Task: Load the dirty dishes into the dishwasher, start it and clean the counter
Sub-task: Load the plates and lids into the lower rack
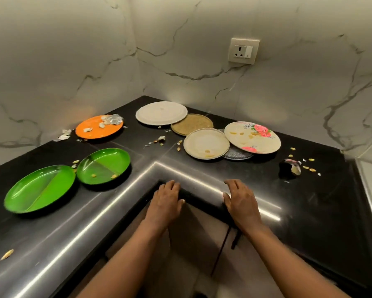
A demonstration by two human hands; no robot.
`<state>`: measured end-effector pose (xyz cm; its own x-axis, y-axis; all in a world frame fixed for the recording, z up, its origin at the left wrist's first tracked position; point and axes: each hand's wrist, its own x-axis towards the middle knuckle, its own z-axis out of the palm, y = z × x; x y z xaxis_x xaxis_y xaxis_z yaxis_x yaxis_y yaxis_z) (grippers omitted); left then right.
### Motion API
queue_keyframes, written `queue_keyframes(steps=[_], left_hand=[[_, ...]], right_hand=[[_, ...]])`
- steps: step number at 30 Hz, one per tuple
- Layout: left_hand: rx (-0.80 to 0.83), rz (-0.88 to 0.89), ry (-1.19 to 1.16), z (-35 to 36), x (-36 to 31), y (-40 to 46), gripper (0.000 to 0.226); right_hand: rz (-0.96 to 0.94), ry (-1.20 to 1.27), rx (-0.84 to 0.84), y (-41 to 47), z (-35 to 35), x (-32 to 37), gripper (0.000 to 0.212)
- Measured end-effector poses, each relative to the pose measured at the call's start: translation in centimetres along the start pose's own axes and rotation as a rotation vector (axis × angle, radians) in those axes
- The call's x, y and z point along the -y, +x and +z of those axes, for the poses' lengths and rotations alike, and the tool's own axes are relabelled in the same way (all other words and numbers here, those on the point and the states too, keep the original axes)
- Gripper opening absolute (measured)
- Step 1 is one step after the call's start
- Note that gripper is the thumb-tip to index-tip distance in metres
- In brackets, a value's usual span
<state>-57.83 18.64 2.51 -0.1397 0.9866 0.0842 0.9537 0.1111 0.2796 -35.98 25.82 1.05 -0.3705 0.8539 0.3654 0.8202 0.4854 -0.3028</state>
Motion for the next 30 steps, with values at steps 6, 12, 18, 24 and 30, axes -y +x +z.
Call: queue_keyframes(steps=[6, 12, 18, 24, 30], left_hand=[[0.095, -0.003, -0.037, 1.5, -4.1, 13.2, 0.068], [0.310, -0.143, 0.018, 3.1, -3.8, 19.1, 0.094], [0.373, -0.257, -0.035, 3.7, -4.0, 20.8, 0.108], [0.391, -0.312, -0.030, 3.5, -4.0, 21.6, 0.114], [0.354, -0.289, 0.000, 3.6, -4.0, 21.5, 0.111]], right_hand=[[0.040, -0.140, 0.146, 9.7, 0.6, -9.1, 0.043], [-0.030, -0.159, 0.369, 16.4, 1.6, -13.2, 0.055], [-0.226, -0.403, 0.544, 19.5, 3.4, -16.6, 0.073], [-0.532, -0.602, 0.473, 21.0, 4.0, -17.3, 0.057], [-0.561, -0.685, 0.103, 22.8, 2.9, -16.2, 0.038]])
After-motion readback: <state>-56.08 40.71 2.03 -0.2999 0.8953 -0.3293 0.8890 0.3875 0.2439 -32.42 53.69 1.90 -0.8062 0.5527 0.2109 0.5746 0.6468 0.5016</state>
